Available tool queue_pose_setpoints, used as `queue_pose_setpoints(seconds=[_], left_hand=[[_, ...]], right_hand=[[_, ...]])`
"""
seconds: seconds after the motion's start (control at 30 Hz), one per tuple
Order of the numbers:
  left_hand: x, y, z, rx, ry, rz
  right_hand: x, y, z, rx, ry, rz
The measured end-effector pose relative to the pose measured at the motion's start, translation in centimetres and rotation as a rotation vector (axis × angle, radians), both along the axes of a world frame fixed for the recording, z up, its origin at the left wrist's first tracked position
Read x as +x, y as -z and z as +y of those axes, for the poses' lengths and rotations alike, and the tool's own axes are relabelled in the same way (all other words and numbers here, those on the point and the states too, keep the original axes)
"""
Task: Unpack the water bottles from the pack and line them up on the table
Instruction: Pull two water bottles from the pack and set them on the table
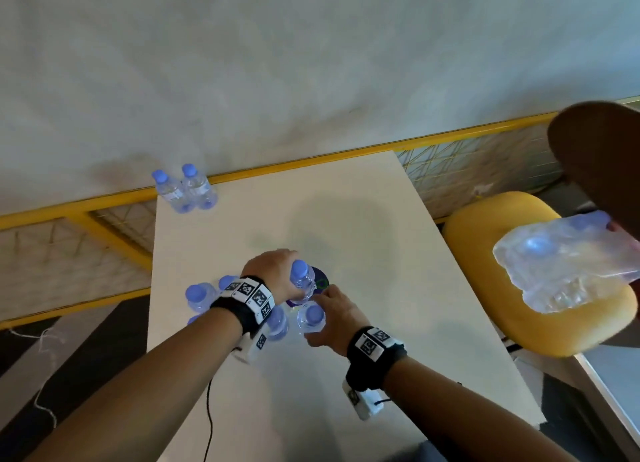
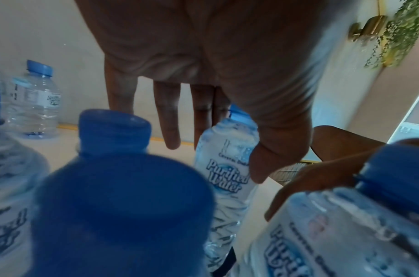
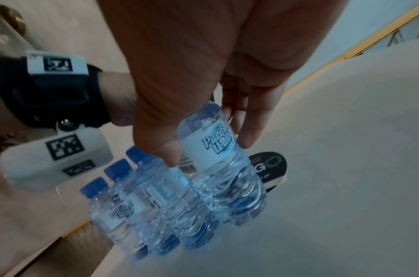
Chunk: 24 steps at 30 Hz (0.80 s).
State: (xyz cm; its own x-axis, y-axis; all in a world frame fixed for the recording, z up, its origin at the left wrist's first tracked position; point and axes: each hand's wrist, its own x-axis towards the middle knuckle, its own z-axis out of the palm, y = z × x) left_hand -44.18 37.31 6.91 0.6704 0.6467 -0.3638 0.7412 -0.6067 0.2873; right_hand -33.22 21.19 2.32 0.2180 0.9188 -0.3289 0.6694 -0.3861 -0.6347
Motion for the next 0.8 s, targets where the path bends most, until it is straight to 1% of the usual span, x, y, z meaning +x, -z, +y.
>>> queue_pose_setpoints(seconds=[0.13,0.27,0.37,0.5,0.6,0.8], left_hand=[[-0.7,1.2,1.0,0.006,0.05,0.059],[-1.3,2.0,1.4,-0.025,0.066,0.081],[-1.3,2.5,1.7,-0.059,0.068,0.071],[-1.1,2.6,2.0,-0.064,0.096,0.095],[-0.8,2.3,2.1,-0.087,0.123,0.125],[-1.1,1.6,2.3,-0.123,0.14,0.15]], right_hand=[[-1.7,0.8,1.5,-0.032,-0.003,-0.051],[-2.4,1.6,2.1,-0.039,0.022,-0.06],[-2.7,1.8,2.1,-0.002,0.011,-0.078],[-2.6,1.6,2.0,0.048,0.067,-0.028],[-2.5,1.5,2.4,0.053,0.009,-0.042],[-2.2,1.5,2.5,0.065,-0.034,-0.037]])
